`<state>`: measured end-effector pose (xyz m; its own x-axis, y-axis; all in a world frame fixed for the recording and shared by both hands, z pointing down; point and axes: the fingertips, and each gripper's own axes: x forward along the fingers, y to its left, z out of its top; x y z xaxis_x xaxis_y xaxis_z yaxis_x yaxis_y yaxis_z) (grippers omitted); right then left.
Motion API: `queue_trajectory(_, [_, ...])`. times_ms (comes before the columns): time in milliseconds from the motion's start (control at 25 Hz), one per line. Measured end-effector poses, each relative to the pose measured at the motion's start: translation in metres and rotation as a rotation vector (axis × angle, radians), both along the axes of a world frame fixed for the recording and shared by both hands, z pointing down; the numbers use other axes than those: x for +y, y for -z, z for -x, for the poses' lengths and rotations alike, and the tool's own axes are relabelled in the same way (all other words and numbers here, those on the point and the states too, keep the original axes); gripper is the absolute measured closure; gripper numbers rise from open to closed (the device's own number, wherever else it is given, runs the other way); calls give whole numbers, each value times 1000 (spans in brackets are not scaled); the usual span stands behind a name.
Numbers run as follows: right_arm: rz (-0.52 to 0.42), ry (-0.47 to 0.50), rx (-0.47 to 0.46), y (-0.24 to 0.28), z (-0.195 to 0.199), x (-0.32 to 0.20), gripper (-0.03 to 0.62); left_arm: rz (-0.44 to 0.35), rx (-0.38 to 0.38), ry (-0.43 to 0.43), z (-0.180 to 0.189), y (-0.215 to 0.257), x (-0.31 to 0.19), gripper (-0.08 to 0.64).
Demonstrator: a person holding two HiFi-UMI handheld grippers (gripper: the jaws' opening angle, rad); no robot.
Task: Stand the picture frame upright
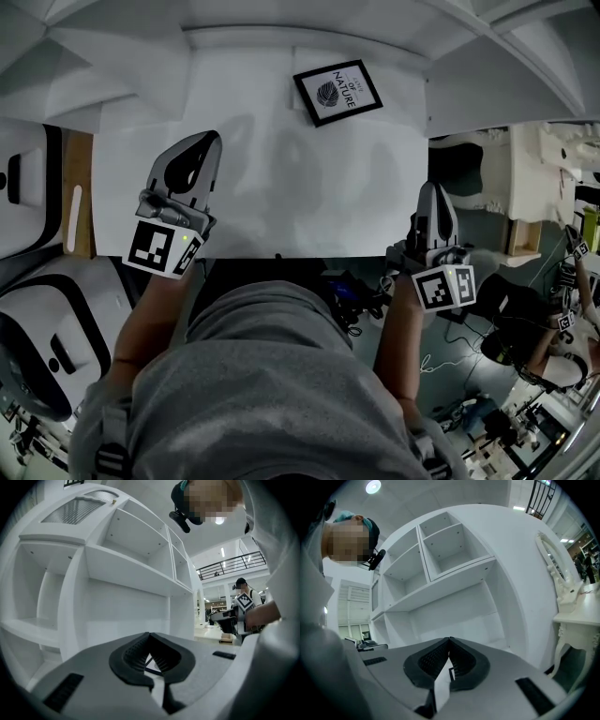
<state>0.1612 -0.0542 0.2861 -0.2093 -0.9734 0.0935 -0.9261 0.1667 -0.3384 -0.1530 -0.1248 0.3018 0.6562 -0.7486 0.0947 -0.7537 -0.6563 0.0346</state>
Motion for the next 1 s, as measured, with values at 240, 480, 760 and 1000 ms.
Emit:
queue_trajectory(240, [4,25,-7,-1,2,-14,566,7,-2,19,-1,-3,-7,554])
queue_trajectory(480, [5,76,-11,-2,12,-25,566,10,4,55,8,-6,-9,554])
queue_trajectory(760, [-5,116,-8,1,1,-44,566,12,-11,92,-1,-9,-20,554])
queue_trajectory(1000, [8,121,-13,-10,-11,-55,566,15,-32,85,-17,-16,-29,554])
